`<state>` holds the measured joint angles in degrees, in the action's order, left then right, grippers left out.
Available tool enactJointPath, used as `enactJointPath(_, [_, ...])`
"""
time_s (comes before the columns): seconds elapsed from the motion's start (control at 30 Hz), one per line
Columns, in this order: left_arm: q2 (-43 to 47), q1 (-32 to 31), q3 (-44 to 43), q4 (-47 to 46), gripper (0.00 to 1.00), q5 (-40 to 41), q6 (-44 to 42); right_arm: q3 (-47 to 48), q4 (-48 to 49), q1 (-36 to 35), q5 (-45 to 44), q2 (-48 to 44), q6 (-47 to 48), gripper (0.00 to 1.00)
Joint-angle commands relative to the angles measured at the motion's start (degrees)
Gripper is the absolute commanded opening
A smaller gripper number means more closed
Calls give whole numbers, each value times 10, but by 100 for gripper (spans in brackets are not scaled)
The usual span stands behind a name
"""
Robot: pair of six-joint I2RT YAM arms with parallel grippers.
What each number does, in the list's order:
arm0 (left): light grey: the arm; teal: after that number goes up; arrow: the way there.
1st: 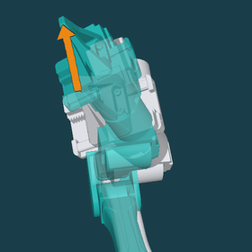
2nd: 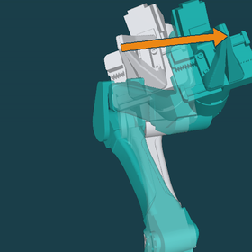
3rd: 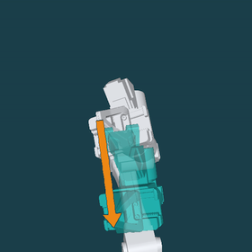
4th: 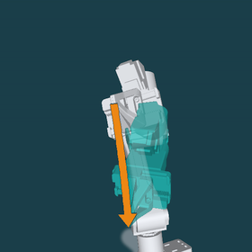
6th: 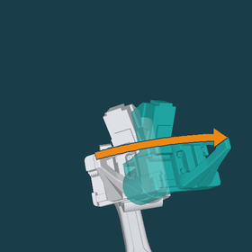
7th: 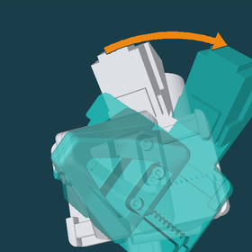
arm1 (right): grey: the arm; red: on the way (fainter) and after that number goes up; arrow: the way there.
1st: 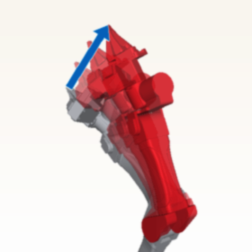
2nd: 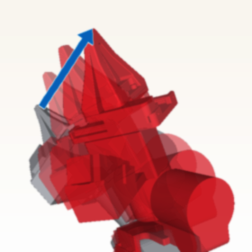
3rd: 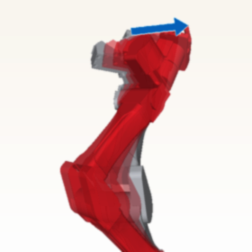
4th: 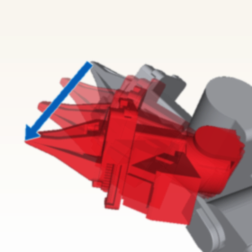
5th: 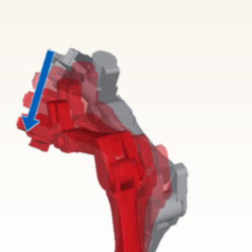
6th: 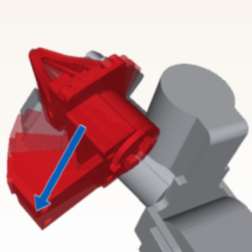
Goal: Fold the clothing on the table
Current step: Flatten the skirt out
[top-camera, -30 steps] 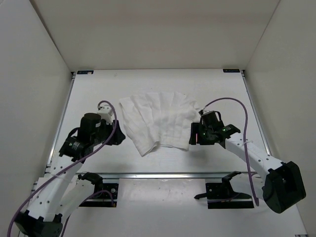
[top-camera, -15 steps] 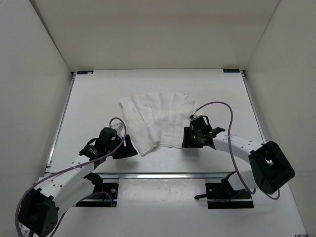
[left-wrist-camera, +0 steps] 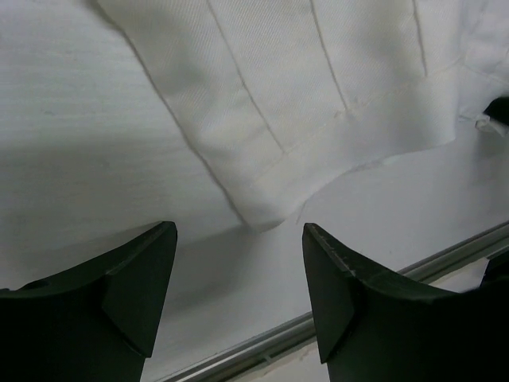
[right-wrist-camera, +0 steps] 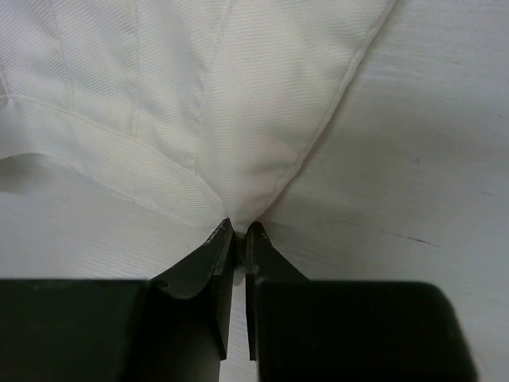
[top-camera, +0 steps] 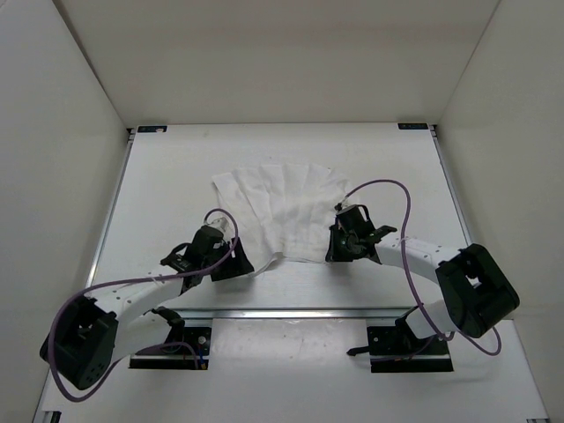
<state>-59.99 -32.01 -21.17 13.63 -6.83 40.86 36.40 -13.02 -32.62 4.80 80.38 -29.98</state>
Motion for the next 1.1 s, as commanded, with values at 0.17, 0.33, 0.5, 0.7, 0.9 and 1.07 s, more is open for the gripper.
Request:
enactJointPath(0.17, [-124, -34, -34, -69, 69, 43, 26, -28, 5, 11, 14, -23, 22, 0])
enactJointPath(0.33, [-200, -44, -59, -114, 6, 0, 19, -32, 9, 28, 34, -38, 33, 0])
enactJointPath(0.5, [-172, -20, -142, -31, 0, 23, -26, 15, -58, 54, 56, -79, 71, 0])
enactJointPath(0.7, [-60, 40, -337, 153, 0, 64, -112, 176, -179, 71, 57, -180, 118, 0])
enactJointPath(0.9, [10, 25, -543, 286, 0, 47, -155, 356, -274, 97, 199, -239, 131, 0])
enactJointPath(1.07, [45, 68, -598, 324, 0, 19, -161, 440, -300, 58, 185, -235, 106, 0])
